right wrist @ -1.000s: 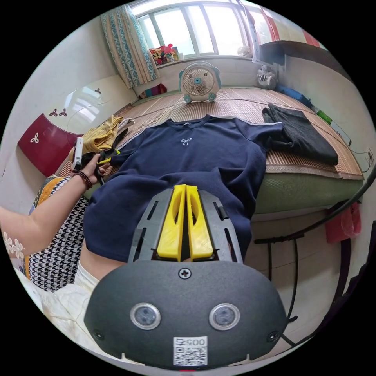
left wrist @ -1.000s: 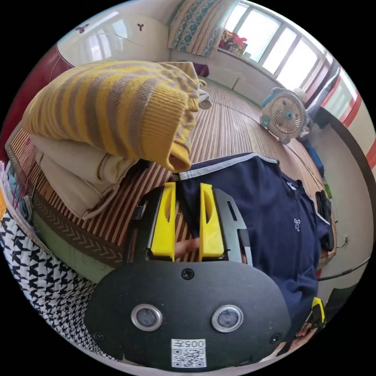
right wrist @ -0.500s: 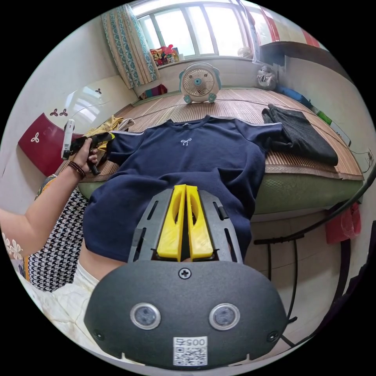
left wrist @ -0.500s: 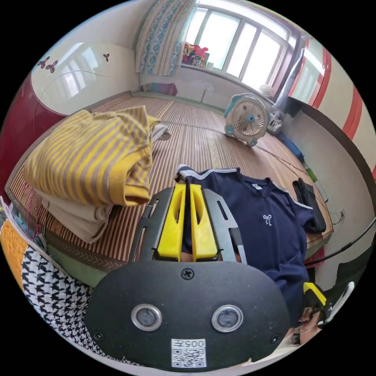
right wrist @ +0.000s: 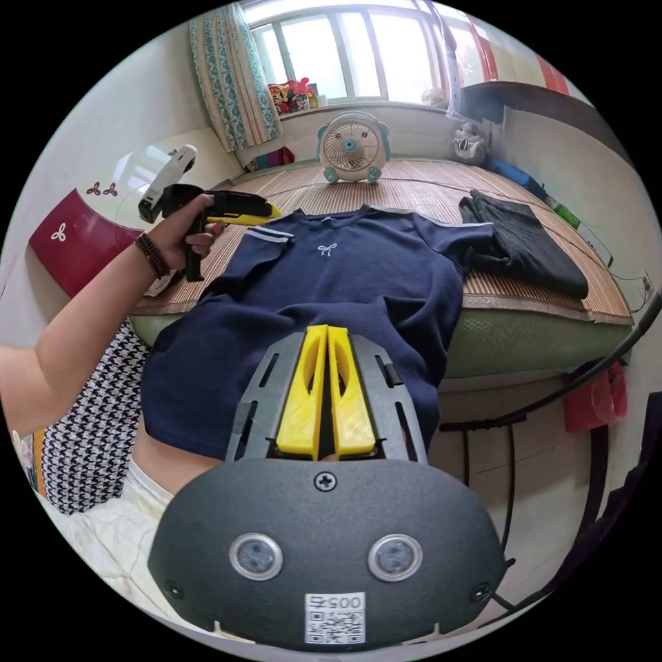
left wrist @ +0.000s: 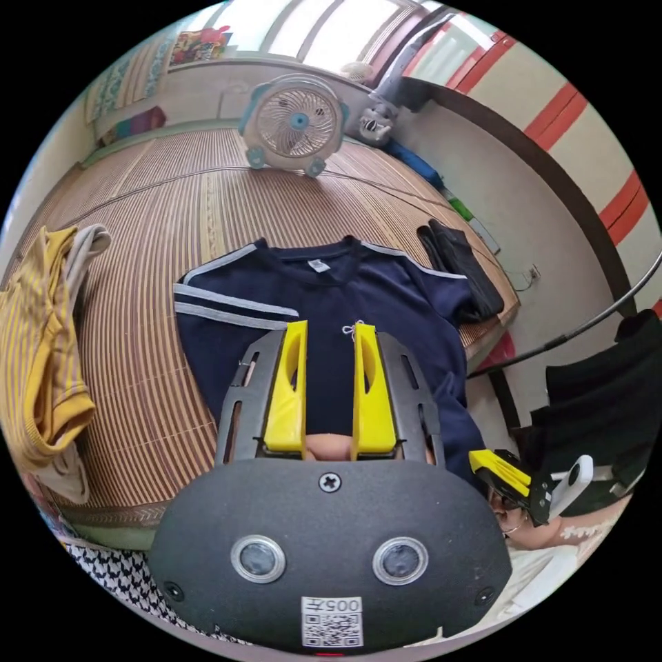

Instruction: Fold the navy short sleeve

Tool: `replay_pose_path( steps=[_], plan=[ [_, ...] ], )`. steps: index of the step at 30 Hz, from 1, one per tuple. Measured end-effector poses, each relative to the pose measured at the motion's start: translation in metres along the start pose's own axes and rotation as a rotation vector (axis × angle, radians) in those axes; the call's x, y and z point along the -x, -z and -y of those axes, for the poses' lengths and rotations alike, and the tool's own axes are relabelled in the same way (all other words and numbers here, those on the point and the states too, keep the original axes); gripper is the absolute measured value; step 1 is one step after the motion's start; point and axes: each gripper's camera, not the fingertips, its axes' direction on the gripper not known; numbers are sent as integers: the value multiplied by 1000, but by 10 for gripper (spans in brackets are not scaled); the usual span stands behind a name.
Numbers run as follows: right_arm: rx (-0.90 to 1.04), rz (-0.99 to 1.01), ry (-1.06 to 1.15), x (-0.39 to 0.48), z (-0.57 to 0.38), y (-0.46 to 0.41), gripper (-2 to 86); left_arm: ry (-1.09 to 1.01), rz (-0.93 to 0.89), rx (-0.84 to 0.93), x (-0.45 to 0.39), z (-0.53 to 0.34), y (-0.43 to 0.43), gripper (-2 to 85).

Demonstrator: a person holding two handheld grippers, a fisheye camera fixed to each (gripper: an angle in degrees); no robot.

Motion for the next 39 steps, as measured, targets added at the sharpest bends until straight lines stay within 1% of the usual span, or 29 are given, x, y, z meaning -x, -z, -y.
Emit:
replay_pose_path(
  steps=[4, 11, 12, 15, 16, 18, 20, 22, 25, 28, 29, 30, 34, 36, 39],
  plan=[
    [-3, -9, 1, 0, -1, -2, -11, 32, 84, -13, 6, -10, -3, 82],
    [2, -3, 6, 1, 1, -8, -10, 59, 256, 124, 22, -45, -49, 79],
    [2, -3, 9, 1, 1, -8, -10, 56, 247, 73, 19, -50, -49, 79],
    [-1, -4, 11, 0, 0, -9, -9, 80, 290, 56, 2, -43, -47, 80],
    [-2, -3, 8, -1, 0, -9, -9, 63, 306, 35, -5, -41, -45, 80],
    [-2, -2, 5, -2, 0, -11, -9, -42, 372, -53, -32, -29, -39, 99],
    [0, -2, 6, -2, 1, -13, -9, -89, 419, -83, -43, -14, -41, 109],
    [3, -6, 12, -1, 2, -15, -9, -101, 444, -84, -43, 2, -49, 115],
    [3, -18, 21, 0, 3, -18, -9, -104, 531, -37, -32, 25, -70, 116],
    [2, -21, 21, -1, 3, -21, -9, -94, 532, 47, -17, 36, -97, 110],
    [2, -20, 20, -1, 4, -22, -9, -84, 504, 54, -11, 35, -104, 102],
    [3, -19, 19, -2, 4, -23, -9, -76, 474, 7, -8, 31, -102, 91],
    [4, -19, 23, -4, 6, -28, -9, 44, 458, -23, 4, 29, -89, 54],
    [3, -17, 28, -5, 7, -30, -9, 61, 473, -86, 3, 24, -75, 62],
    [4, -11, 29, -9, 8, -33, -9, 32, 433, -146, -11, 22, -57, 96]
  ],
)
